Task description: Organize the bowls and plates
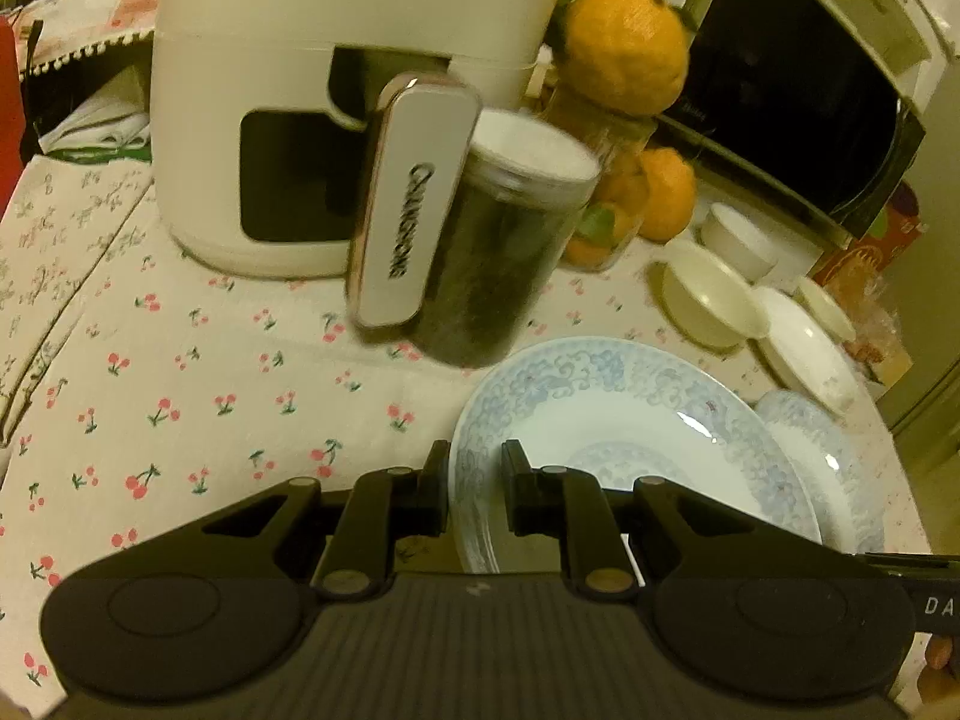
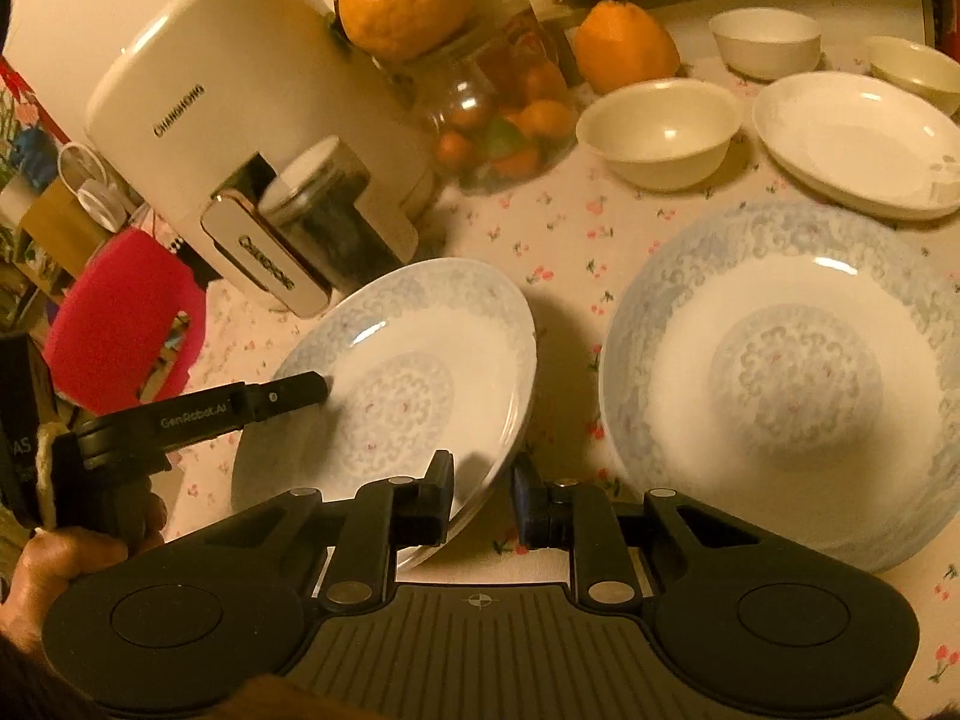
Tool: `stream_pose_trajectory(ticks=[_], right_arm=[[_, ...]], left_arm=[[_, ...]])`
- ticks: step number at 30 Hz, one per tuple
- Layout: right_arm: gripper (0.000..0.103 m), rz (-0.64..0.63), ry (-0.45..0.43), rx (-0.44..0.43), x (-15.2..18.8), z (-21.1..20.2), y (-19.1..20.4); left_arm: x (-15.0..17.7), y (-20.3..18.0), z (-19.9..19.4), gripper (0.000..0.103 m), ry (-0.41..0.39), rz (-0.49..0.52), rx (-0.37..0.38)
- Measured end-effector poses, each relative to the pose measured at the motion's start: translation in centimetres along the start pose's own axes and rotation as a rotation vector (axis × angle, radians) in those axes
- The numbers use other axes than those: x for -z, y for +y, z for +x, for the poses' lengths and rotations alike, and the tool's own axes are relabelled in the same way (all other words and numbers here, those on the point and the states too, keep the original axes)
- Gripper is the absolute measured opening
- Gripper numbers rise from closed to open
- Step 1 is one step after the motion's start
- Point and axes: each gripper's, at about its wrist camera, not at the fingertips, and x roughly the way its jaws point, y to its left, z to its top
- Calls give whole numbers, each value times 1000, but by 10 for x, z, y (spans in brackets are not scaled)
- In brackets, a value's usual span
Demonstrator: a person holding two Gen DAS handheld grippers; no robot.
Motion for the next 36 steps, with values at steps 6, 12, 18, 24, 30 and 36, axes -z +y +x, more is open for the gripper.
stream_pose_trajectory(ticks=[6, 12, 18, 24, 30, 36], right_arm=[[21, 5, -7, -7, -10, -13, -13], [21, 12, -27, -3, -16, -29, -30], [21, 38, -37, 17, -20, -41, -50], [21, 59, -43, 43, -21, -51, -72], [21, 87, -47, 72, -22, -60, -92], [21, 106, -38, 99, -22, -64, -106]], left_arm=[[-5, -16, -4, 15, -30, -17, 33], [-6, -36, -1, 15, -42, -1, 68], [-9, -59, 6, 15, -41, 27, 103], [-7, -83, 19, 15, -21, 62, 120], [-5, -106, 32, 15, 3, 101, 129], [-1, -120, 41, 15, 22, 129, 133]])
